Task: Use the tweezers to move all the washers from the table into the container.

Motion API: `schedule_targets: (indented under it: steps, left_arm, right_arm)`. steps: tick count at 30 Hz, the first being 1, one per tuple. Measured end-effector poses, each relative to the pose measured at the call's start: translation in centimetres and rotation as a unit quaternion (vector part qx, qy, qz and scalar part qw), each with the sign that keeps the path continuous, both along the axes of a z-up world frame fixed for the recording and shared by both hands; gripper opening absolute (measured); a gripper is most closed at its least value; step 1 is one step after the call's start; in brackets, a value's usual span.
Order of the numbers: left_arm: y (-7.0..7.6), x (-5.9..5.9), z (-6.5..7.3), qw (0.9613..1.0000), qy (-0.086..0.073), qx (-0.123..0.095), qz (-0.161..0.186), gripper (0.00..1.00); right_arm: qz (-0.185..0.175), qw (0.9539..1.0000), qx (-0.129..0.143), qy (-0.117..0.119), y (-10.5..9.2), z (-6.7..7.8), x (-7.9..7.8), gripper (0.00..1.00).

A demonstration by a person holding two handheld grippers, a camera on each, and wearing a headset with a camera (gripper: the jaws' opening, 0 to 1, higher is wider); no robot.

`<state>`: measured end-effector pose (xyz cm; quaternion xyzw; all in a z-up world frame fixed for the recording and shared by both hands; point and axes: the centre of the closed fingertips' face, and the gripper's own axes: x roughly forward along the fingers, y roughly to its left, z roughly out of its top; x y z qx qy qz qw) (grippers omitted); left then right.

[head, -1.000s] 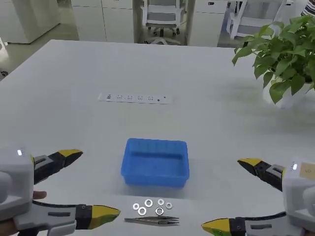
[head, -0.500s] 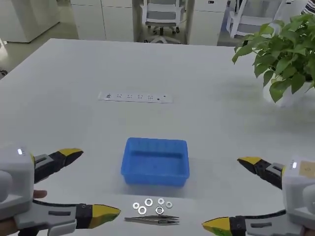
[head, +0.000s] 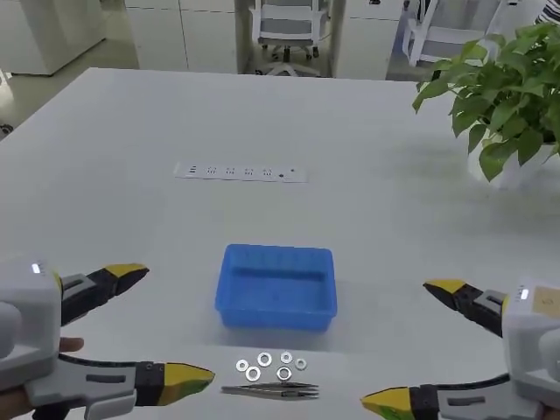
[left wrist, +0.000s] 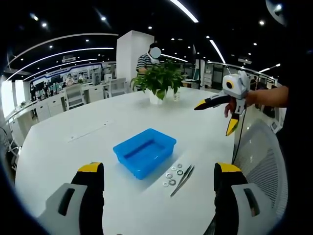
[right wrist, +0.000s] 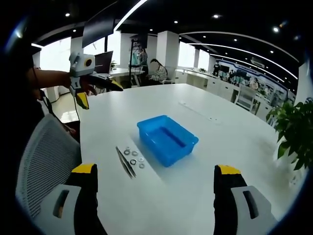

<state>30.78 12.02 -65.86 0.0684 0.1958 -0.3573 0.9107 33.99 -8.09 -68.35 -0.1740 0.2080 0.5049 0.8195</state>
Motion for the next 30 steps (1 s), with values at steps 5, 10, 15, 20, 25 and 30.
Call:
schedule_targets:
  steps: [5,10,15,20,25,30]
  left_arm:
    - [-0.01,-0.11,-0.11,1.0,0.002,0.004,-0.003,0.99]
    - [-0.08,-0.11,-0.11,1.0,0.003,0.005,-0.005,0.99]
    - [-0.25,-0.11,-0.23,0.9999,0.006,0.009,-0.01,0.99]
    - [-0.31,-0.05,-0.39,0.9996,0.01,0.016,-0.019,0.99]
    - [-0.32,0.21,-0.43,0.9993,0.013,0.022,-0.028,0.98]
    - [-0.47,0.44,-0.57,0.9986,0.017,0.031,-0.04,0.98]
  right_arm:
    - [0.001,1.0,0.0,0.0,-0.03,0.0,0.03,1.0]
    - [0.001,1.0,0.0,0.001,-0.12,-0.02,0.1,1.0]
    - [0.003,1.0,-0.001,0.002,-0.14,-0.1,0.21,1.0]
    - [0.008,0.9999,-0.004,0.006,-0.11,-0.27,0.35,1.0]
    - [0.019,0.9997,-0.015,0.008,-0.11,-0.46,0.42,1.0]
    - [0.032,0.9991,-0.025,0.009,-0.05,-0.64,0.66,1.0]
